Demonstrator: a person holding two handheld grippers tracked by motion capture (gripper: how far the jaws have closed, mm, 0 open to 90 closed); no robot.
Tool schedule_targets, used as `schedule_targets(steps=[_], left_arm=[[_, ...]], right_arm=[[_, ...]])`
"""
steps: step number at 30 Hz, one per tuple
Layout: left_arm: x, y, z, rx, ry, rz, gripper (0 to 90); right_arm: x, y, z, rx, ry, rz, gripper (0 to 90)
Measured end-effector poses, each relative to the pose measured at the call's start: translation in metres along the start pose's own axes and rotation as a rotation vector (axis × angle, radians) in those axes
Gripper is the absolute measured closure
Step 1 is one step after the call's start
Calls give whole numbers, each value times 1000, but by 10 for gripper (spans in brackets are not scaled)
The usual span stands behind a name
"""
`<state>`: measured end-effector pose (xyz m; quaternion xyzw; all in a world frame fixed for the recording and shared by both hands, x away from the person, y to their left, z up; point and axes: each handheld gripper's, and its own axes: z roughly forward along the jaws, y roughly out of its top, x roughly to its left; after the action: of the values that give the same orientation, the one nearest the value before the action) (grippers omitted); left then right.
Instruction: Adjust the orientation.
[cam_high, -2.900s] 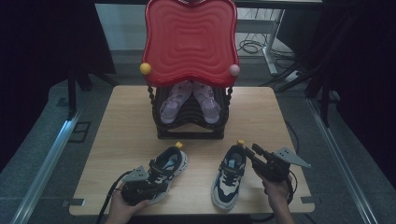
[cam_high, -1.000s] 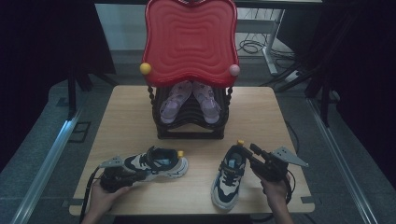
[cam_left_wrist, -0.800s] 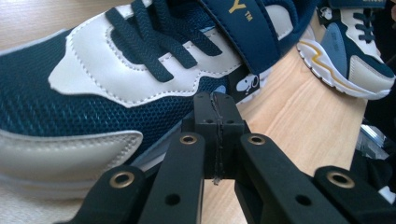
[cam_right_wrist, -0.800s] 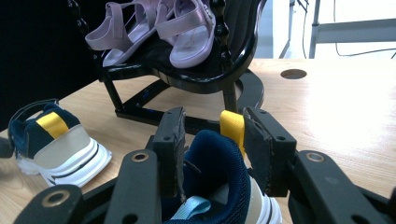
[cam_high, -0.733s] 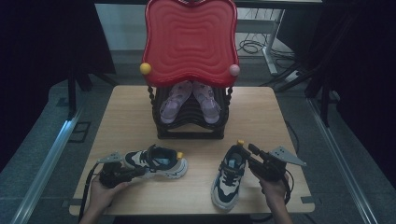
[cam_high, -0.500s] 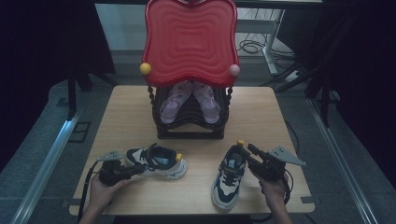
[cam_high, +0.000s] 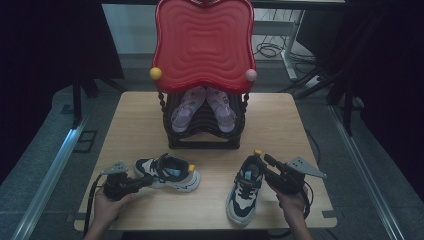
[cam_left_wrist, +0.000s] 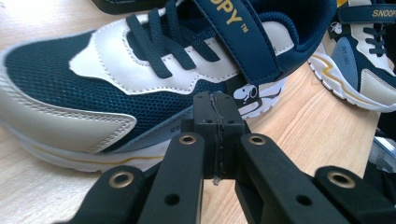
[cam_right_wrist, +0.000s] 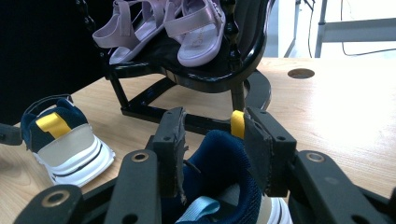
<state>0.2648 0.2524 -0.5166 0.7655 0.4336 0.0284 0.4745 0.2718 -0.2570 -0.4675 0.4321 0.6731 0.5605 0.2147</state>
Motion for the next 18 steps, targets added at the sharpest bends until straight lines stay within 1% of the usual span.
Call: schedule_targets(steps=[4,6,8,10,11,13,15,16,18], left_arm=[[-1,0,-3,-8,1,0,889],[-3,0,-7,-17,3,4,870],[-4,0,-10,-22,4,3,830],[-5,0,-13,-24,15,0,738],[-6,0,-14,-24,27,2,678],[-8,0,-17,-29,43,4,603],[-9,1,-20,-35,48,2,556],[-10,1,-22,-38,52,-3,536],[-10,2,-25,-49,57,-6,519]], right_arm=[[1,1,0,-2,4,-3,586],[3,2,0,-2,11,4,586],[7,3,1,-2,21,7,586],[12,5,3,1,39,7,586],[15,6,4,4,50,0,587],[24,10,7,9,80,-9,609],[34,13,11,17,119,-18,652],[39,15,14,23,138,-30,675],[51,18,21,54,181,-62,725]])
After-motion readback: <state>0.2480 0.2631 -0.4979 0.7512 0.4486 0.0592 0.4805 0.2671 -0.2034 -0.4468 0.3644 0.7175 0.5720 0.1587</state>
